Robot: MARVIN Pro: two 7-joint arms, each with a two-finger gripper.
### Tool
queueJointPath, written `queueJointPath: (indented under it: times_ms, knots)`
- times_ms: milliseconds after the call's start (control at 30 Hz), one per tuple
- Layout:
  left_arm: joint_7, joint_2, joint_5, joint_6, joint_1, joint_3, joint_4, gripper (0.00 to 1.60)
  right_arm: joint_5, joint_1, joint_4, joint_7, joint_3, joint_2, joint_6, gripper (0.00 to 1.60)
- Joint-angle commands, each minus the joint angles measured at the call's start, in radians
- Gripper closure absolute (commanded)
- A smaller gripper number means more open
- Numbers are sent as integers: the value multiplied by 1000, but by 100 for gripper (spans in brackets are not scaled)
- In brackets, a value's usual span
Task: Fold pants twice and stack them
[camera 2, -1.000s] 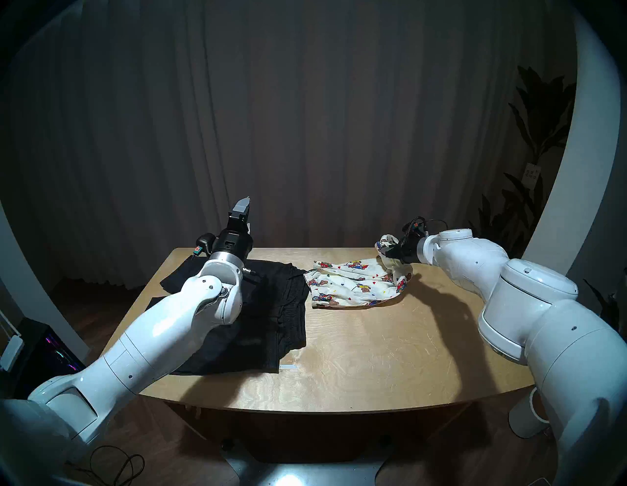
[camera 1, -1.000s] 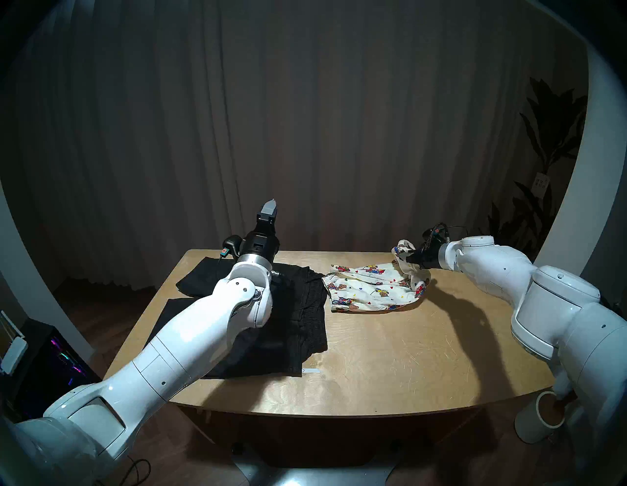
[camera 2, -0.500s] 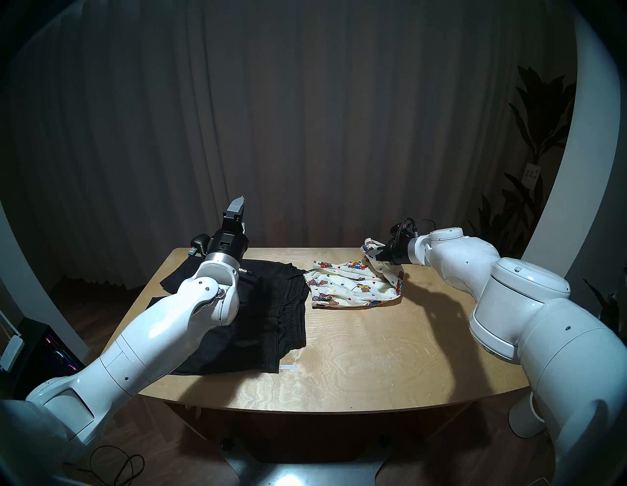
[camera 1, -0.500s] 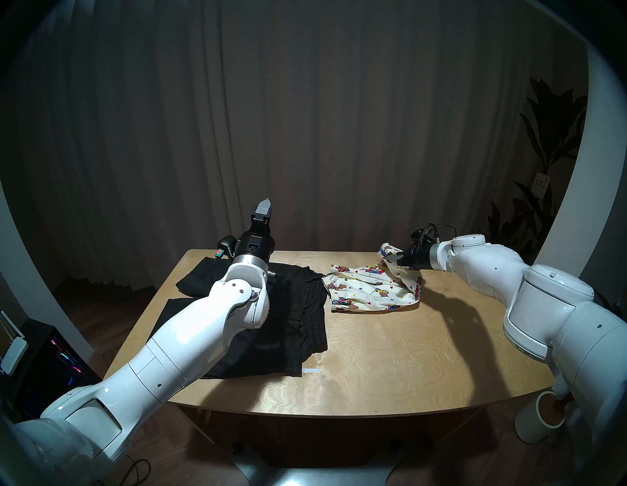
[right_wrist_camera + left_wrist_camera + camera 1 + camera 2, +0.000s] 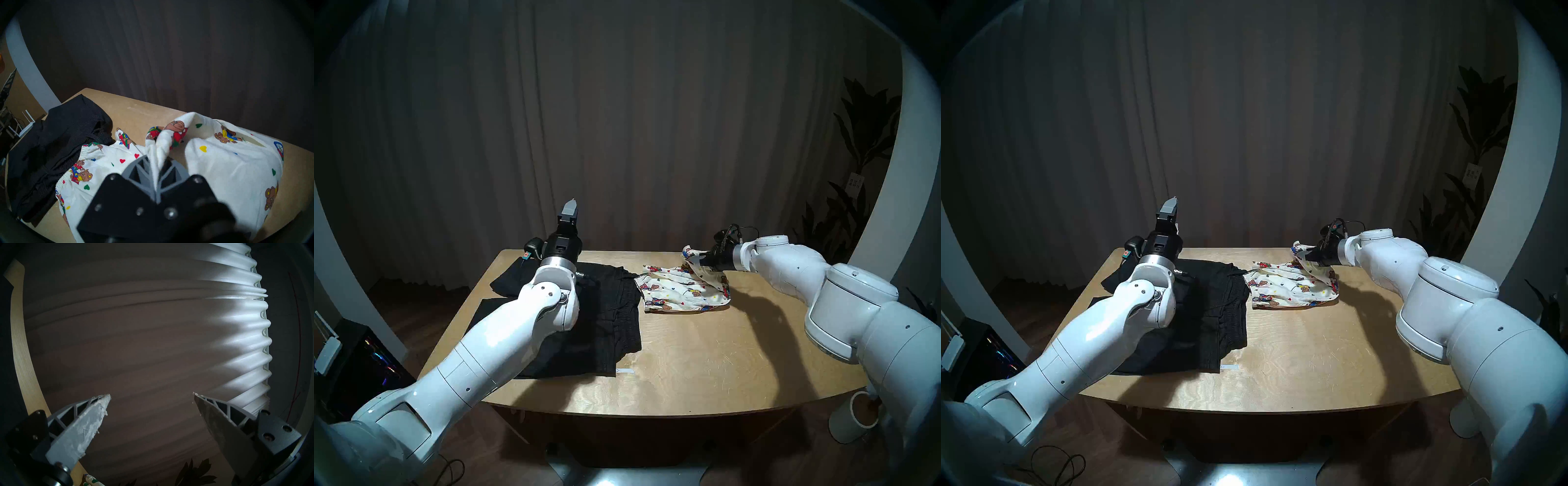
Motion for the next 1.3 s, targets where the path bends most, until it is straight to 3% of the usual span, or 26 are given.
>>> queueJointPath:
  times_ms: [0, 400, 933, 1267]
  knots:
    - [-16, 15, 0, -19, 9, -22, -36, 0, 8, 34, -8, 11, 10, -42, 8, 160]
    - [-28, 36, -13, -22, 31, -44, -58, 0, -14, 28, -10, 78, -8, -45, -18, 160]
    - [-62, 39, -44, 1, 30, -48, -41, 0, 5, 18, -17, 130, 17, -78, -18, 160]
    - [-80, 43, -50, -6, 46, -52, -51, 0, -27, -1, -34, 175, -13, -67, -50, 160]
